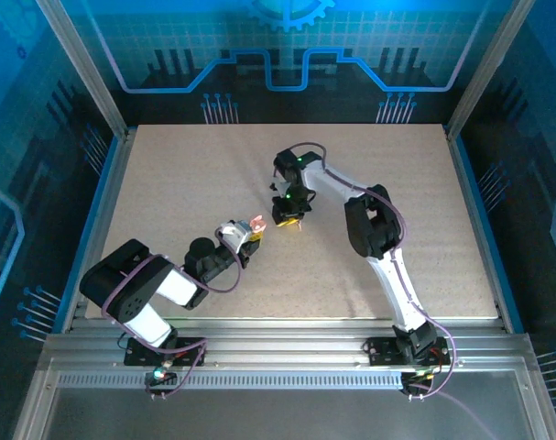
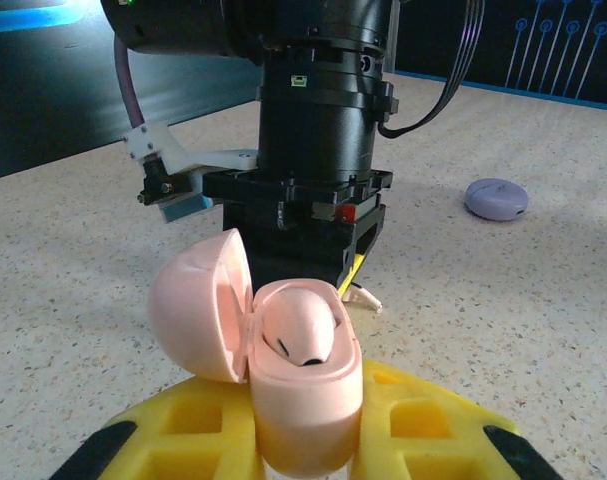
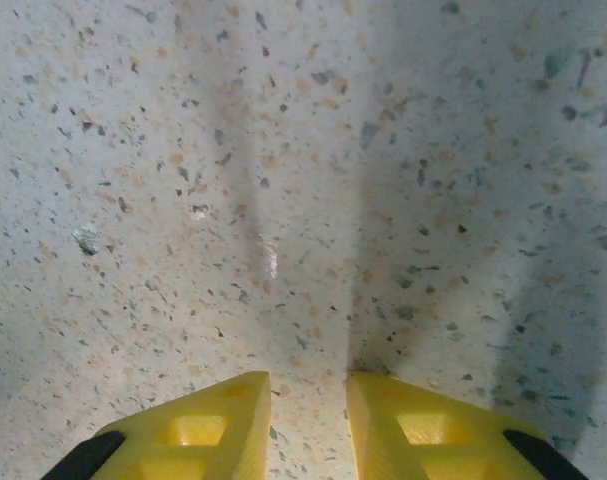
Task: Insert wireless bluetooth earbuds into charging case
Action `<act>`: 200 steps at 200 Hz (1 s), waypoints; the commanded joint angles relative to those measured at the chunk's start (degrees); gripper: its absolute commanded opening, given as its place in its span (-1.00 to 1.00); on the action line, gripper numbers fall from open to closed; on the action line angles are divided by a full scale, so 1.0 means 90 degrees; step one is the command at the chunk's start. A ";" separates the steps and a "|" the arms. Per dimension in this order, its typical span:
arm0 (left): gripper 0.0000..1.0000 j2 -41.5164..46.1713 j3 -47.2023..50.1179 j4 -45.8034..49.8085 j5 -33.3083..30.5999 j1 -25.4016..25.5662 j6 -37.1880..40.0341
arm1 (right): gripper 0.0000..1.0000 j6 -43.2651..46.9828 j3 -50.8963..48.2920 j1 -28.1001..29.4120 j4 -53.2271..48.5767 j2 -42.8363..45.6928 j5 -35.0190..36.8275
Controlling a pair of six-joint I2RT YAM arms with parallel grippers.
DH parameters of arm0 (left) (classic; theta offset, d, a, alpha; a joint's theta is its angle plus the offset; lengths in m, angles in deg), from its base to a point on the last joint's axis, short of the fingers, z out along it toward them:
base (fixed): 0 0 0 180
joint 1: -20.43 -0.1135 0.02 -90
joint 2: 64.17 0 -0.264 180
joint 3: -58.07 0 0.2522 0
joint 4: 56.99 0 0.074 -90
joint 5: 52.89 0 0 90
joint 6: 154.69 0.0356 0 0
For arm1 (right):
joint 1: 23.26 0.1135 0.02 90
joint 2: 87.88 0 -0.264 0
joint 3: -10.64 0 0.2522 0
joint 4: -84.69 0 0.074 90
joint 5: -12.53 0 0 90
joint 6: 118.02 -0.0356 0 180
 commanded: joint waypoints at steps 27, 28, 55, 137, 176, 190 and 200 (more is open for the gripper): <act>-0.70 0.0144 0.0021 -0.0218 0.0015 -0.0070 0.0126 | -0.42 0.0101 -0.0329 0.0074 -0.0116 0.0928 -0.0018; -0.70 0.0145 0.0019 -0.0218 0.0015 -0.0071 0.0126 | -0.42 0.0101 -0.0321 0.0073 -0.0119 0.0941 -0.0009; -0.70 0.0147 0.0023 -0.0194 0.0053 -0.0072 0.0092 | -0.36 0.0272 -0.0142 0.0071 -0.0573 0.1186 0.0507; -0.70 0.0164 -0.0013 -0.0171 0.0171 -0.0072 0.0036 | -0.13 0.2498 -0.0087 0.0012 -0.1377 0.1004 0.2150; -0.70 0.0134 -0.0032 -0.0140 0.0184 -0.0075 0.0047 | -0.08 0.2910 0.0458 -0.0008 -0.1400 0.0582 0.1743; -0.69 0.0145 -0.0035 -0.0145 0.0166 -0.0078 0.0071 | -0.07 0.2976 0.0667 0.0000 -0.1511 0.0316 0.1666; -0.69 0.0154 -0.0041 -0.0127 0.0153 -0.0073 0.0086 | -0.07 0.3010 0.0750 -0.0002 -0.1538 0.0225 0.1634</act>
